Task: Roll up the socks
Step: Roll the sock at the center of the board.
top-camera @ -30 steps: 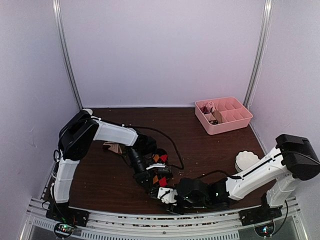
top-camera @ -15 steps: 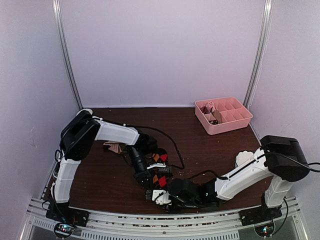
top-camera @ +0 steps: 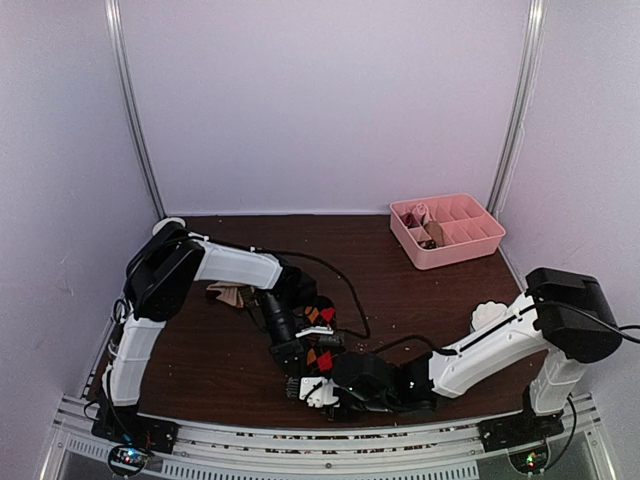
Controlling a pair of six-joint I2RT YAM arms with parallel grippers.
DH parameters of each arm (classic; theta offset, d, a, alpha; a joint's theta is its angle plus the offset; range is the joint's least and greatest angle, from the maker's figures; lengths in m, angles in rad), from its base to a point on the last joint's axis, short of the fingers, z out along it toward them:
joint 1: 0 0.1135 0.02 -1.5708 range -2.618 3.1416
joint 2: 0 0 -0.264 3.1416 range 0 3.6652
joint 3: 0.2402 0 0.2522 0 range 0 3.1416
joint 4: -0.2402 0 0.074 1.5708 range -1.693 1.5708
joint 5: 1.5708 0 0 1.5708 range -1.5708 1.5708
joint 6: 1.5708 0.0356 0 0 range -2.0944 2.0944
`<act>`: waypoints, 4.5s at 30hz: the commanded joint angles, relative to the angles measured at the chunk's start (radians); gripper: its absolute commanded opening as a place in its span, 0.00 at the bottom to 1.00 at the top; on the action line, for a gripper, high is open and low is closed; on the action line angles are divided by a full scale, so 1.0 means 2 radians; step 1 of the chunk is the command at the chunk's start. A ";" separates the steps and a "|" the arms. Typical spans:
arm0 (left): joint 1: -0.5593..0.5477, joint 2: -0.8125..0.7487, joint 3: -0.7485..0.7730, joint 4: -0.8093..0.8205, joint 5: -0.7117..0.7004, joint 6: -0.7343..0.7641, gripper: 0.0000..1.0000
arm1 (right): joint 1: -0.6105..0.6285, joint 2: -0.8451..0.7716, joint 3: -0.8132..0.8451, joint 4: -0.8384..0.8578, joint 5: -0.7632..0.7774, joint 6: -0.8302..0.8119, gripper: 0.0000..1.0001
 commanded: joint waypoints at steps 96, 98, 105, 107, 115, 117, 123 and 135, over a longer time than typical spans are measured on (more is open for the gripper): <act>-0.034 -0.114 -0.117 0.248 -0.199 0.067 0.00 | -0.265 0.121 -0.038 0.026 -0.405 0.439 0.00; -0.021 -0.108 -0.114 0.230 -0.180 0.066 0.00 | -0.265 0.103 -0.052 0.054 -0.397 0.442 0.05; 0.000 -0.074 -0.079 0.132 -0.113 0.067 0.00 | -0.257 0.010 -0.124 0.130 -0.320 0.412 0.29; 0.000 -0.061 -0.067 0.103 -0.098 0.066 0.00 | -0.246 -0.025 -0.142 0.124 -0.282 0.385 0.34; 0.001 -0.021 -0.043 0.046 -0.071 0.044 0.00 | -0.166 -0.200 -0.216 0.098 -0.020 0.275 0.97; 0.000 -0.019 -0.041 0.044 -0.076 0.034 0.00 | -0.141 -0.233 -0.218 0.070 0.095 0.273 1.00; 0.001 -0.002 -0.013 0.013 -0.087 0.021 0.00 | -0.141 -0.293 -0.257 0.057 0.246 0.388 1.00; 0.001 0.057 0.036 -0.005 -0.136 -0.010 0.00 | 0.010 -0.164 -0.216 0.118 0.123 0.127 0.78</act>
